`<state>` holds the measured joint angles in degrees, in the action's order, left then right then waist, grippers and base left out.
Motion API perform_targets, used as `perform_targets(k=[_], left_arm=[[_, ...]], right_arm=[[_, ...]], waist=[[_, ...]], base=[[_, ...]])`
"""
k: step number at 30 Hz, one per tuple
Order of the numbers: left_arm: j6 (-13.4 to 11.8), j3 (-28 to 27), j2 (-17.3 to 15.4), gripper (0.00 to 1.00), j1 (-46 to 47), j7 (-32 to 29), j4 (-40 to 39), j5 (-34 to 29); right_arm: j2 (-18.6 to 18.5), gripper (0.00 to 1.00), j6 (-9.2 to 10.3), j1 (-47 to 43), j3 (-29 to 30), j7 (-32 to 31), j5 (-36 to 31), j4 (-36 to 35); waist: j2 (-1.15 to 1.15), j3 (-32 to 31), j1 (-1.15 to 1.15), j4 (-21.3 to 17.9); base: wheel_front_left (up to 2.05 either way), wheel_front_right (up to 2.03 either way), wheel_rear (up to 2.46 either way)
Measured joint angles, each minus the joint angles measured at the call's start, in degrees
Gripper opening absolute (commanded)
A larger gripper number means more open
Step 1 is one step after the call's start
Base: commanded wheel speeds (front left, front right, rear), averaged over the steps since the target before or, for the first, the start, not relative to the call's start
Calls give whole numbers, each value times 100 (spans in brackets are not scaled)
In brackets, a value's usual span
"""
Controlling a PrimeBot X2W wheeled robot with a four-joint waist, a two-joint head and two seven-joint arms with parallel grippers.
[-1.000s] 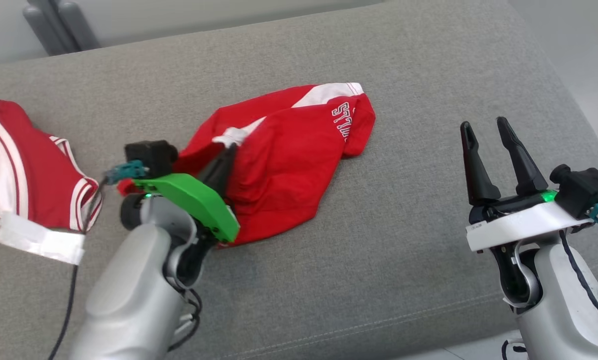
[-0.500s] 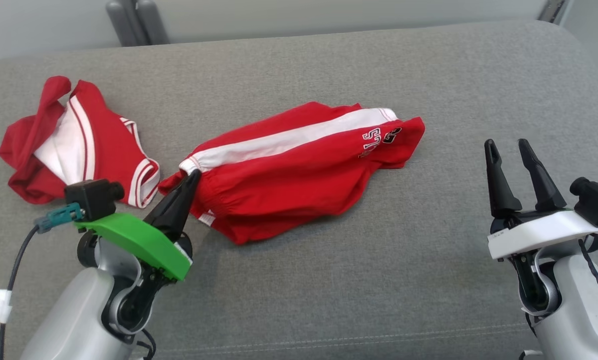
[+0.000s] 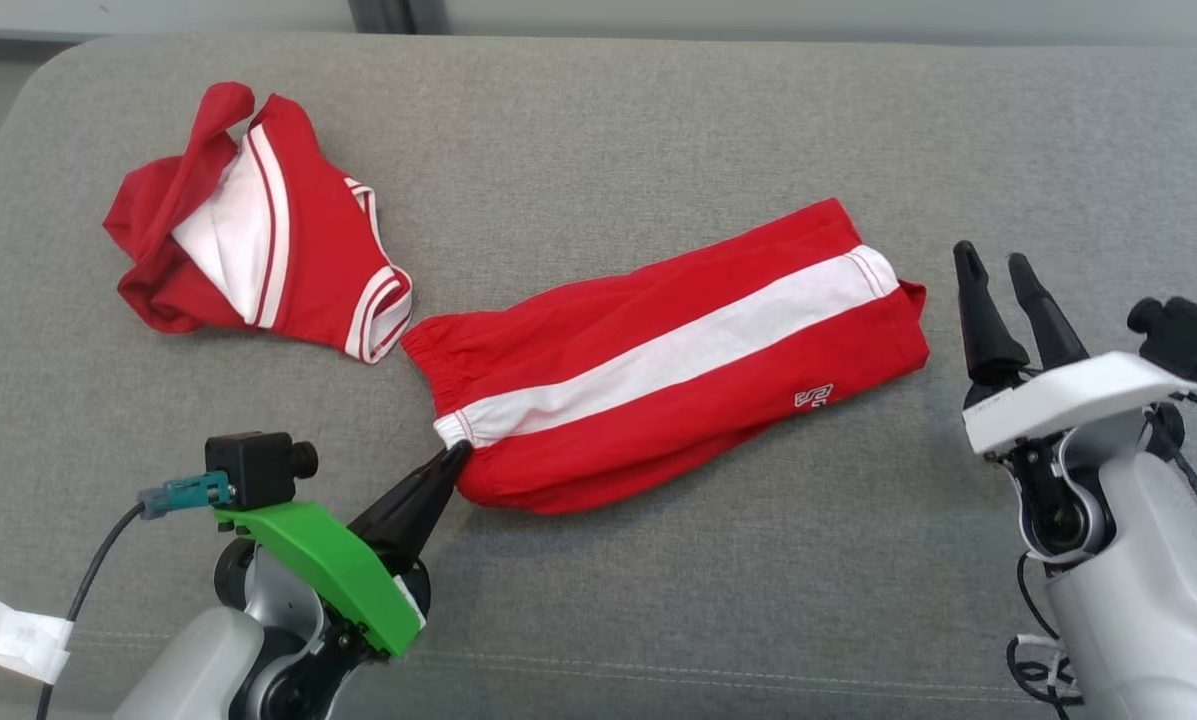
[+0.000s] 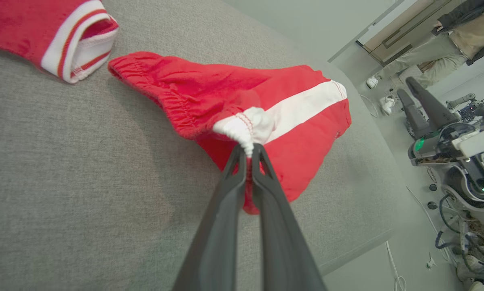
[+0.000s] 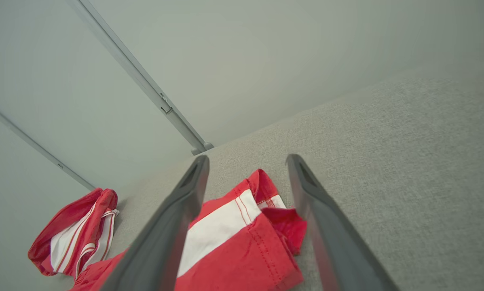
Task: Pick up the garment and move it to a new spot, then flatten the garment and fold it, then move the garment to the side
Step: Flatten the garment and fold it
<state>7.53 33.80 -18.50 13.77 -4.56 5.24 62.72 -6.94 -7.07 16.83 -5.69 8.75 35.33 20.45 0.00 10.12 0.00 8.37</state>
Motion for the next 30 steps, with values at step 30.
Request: perform_targets(k=[30], left_arm=[[0,152,-297,0,0,260,-235,186]], right_arm=[[-182,100,0,693,-1069,-878,-421,1416]], waist=[[0,231,0,423]], base=[[0,0,0]])
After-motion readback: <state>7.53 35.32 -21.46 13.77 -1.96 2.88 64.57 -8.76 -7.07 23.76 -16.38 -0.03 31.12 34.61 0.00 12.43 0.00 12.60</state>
